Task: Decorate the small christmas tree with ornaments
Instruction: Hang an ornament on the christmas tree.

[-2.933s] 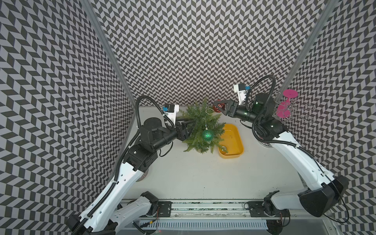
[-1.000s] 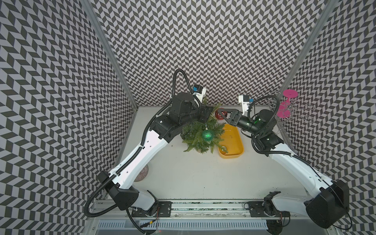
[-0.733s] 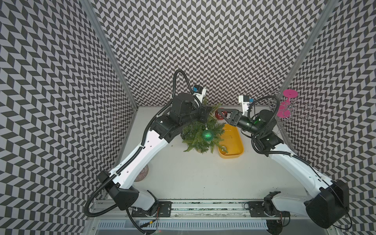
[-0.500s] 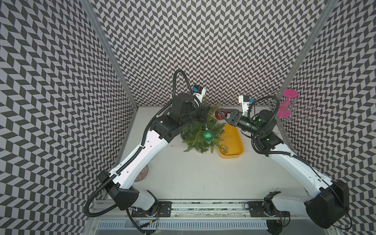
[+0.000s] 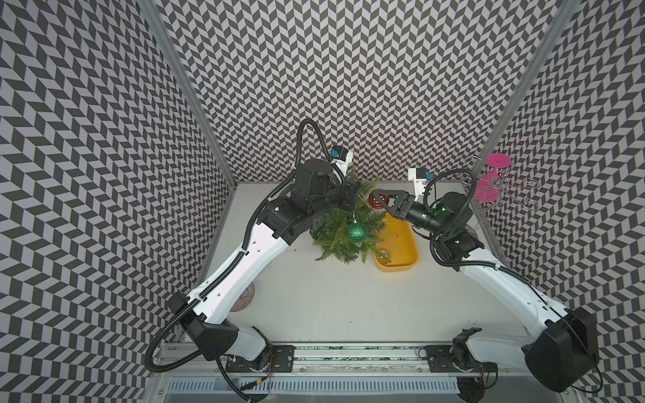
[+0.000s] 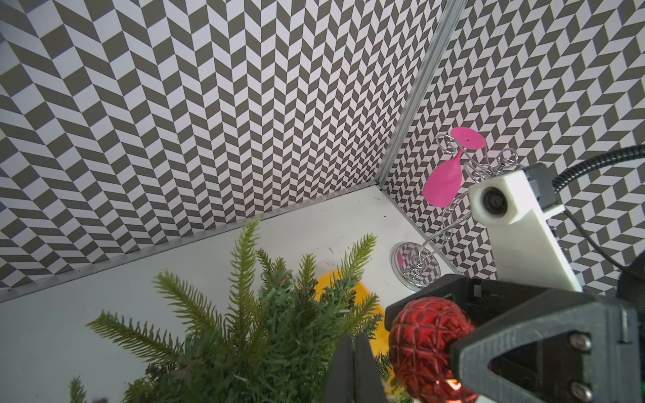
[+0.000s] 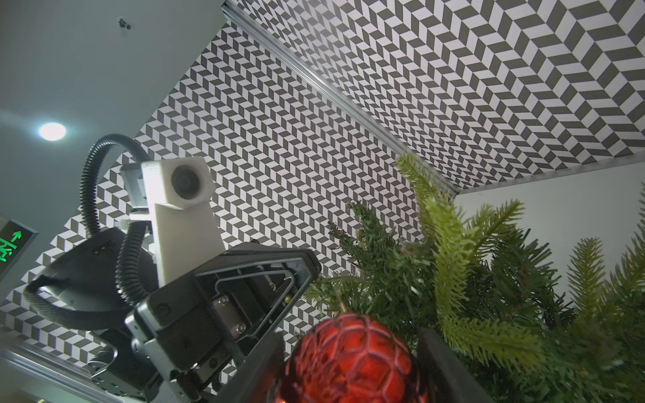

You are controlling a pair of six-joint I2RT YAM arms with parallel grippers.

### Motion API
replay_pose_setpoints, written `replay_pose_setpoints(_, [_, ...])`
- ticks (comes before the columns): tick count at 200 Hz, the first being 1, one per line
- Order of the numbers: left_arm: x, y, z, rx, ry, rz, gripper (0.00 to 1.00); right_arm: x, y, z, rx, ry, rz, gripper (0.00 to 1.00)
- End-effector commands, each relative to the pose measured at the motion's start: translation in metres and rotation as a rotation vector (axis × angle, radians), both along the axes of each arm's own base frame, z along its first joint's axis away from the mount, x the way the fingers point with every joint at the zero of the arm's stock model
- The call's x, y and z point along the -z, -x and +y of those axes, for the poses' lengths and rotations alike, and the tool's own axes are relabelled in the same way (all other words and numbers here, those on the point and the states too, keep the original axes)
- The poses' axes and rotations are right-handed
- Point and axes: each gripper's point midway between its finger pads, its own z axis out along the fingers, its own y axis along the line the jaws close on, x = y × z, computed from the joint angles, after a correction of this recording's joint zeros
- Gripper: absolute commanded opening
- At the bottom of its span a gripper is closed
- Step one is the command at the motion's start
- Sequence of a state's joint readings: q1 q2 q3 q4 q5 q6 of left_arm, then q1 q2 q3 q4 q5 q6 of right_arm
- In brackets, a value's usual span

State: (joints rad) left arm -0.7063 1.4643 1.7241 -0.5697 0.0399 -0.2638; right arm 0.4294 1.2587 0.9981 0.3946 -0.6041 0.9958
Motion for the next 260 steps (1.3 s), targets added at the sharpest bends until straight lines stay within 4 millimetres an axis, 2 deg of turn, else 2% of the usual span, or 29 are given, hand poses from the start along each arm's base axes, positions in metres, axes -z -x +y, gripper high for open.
replay_pose_setpoints(1, [-0.008, 0.0, 0.005, -0.013, 0.011, -0.025, 0.0, -0.017, 0.01, -0.004, -0.011, -0.045, -0.051, 0.64])
replay_pose_setpoints(103, [-0.012, 0.001, 0.007, -0.014, 0.015, -0.032, 0.0, 0.006, 0.015, -0.007, -0.004, 0.0, -0.009, 0.64])
replay_pose_setpoints(168, [-0.014, 0.002, 0.01, -0.021, 0.017, -0.035, 0.0, 0.021, 0.016, -0.019, 0.07, 0.094, -0.001, 0.64])
replay_pose_setpoints(186, [-0.016, 0.004, 0.011, -0.02, 0.02, -0.039, 0.09, 0.022, 0.014, -0.028, 0.114, 0.135, -0.005, 0.64])
replay_pose_setpoints(224, [-0.021, 0.006, 0.014, -0.021, 0.029, -0.048, 0.35, 0.028, 0.011, -0.045, 0.161, 0.208, 0.003, 0.64])
replay_pose_setpoints(260, [-0.03, 0.009, 0.022, -0.026, 0.045, -0.066, 0.41, 0.037, 0.01, -0.064, 0.222, 0.275, 0.014, 0.64])
